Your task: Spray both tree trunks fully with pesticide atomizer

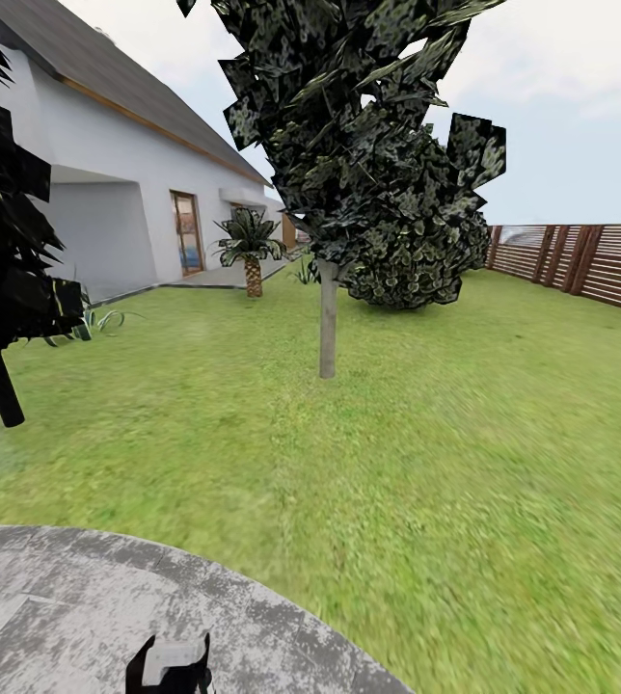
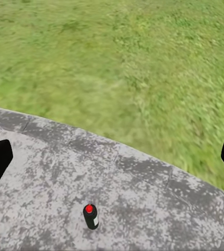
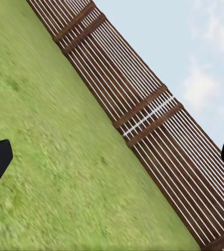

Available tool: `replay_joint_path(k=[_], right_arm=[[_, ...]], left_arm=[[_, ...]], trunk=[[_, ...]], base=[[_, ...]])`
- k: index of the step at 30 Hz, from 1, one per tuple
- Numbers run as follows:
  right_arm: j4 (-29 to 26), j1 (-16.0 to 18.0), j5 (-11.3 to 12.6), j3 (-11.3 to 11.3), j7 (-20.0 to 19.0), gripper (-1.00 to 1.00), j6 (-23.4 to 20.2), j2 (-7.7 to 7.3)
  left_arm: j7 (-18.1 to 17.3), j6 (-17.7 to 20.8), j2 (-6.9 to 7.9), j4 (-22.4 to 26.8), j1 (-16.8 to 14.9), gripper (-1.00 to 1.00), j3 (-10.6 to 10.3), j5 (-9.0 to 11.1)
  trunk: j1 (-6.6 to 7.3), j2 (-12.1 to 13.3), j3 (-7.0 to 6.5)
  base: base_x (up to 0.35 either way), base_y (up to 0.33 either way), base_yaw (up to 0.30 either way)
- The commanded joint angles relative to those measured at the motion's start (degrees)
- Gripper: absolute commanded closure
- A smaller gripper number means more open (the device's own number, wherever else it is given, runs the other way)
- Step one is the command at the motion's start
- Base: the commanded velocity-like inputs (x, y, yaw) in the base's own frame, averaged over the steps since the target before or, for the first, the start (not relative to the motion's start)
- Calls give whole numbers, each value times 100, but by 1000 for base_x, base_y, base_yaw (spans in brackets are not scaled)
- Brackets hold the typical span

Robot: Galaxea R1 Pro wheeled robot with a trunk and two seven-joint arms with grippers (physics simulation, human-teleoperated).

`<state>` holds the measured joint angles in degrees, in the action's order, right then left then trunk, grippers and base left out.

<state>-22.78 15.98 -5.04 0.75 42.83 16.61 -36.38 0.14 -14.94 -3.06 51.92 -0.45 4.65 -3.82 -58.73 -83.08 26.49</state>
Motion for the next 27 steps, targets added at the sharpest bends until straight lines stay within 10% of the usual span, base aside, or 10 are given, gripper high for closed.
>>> replay_joint_path(k=[1, 19, 27], right_arm=[[1, 1, 1, 1, 1, -100, 0, 0], [5, 2, 3, 3, -14, -100, 0, 0], [93, 0, 10, 4, -28, -100, 0, 0]], left_arm=[[1, -54, -1, -33, -9, -100, 0, -12], [21, -189, -23, 194, -76, -100, -8, -17], [314, 1075, -108, 581, -1239, -100, -2, -29]], trunk=[[0, 0, 0], [-307, -562, 251], [-483, -882, 395]], base=[[0, 0, 0], [0, 0, 0], [0, 0, 0]])
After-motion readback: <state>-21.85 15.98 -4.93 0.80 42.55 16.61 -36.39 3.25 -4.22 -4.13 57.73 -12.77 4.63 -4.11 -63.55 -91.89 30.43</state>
